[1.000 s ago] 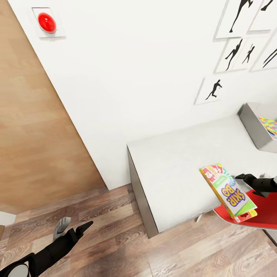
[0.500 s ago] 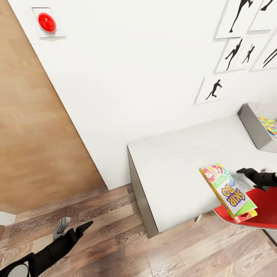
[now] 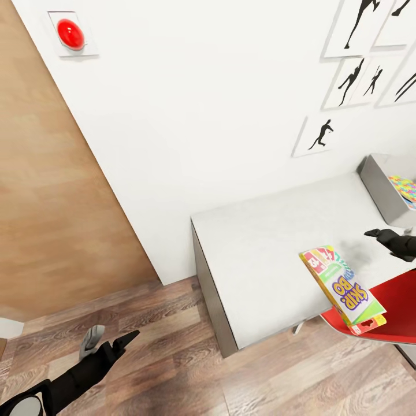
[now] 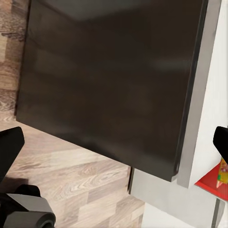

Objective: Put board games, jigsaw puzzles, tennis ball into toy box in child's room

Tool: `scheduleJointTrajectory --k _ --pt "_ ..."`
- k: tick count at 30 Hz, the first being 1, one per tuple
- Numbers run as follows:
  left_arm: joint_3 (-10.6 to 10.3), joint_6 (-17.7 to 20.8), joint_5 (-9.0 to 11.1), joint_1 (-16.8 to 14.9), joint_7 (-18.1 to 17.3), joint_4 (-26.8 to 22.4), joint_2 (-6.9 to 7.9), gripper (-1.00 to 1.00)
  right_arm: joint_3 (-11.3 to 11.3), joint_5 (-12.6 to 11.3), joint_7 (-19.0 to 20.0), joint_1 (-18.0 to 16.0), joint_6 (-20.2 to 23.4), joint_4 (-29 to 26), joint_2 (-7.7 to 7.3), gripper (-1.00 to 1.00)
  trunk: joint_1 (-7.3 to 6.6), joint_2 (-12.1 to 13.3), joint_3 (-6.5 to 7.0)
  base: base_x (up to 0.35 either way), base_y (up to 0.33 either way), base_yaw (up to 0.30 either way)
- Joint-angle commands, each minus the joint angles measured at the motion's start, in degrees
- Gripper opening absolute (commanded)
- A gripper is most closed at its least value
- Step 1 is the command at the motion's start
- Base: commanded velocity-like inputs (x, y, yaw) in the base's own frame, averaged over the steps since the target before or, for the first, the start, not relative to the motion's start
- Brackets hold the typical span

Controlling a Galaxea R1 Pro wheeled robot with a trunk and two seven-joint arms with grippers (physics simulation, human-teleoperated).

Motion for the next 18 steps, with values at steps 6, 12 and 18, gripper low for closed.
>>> scheduleJointTrajectory --k 6,12,18 --pt "0.0 0.1 -0.6 -0.2 0.6 0.0 0.36 1.0 -1.0 -1.0 0.5 0.5 4.3 -8.3 -0.36 1.0 0.02 -0.1 -0.06 0.0 0.0 0.0" --pt "-0.1 0.1 -2.2 -0.4 1.0 0.1 0.29 1.0 -2.0 -2.5 0.7 3.5 9.5 -17.2 -1.35 1.0 0.02 -0.1 -0.06 0.0 0.0 0.0" --pt "-0.1 0.1 -2.7 -0.5 1.2 0.1 0.14 1.0 -2.8 -3.4 1.0 6.7 11.8 -23.7 -1.77 1.0 0.02 -0.1 -0.06 0.0 0.0 0.0"
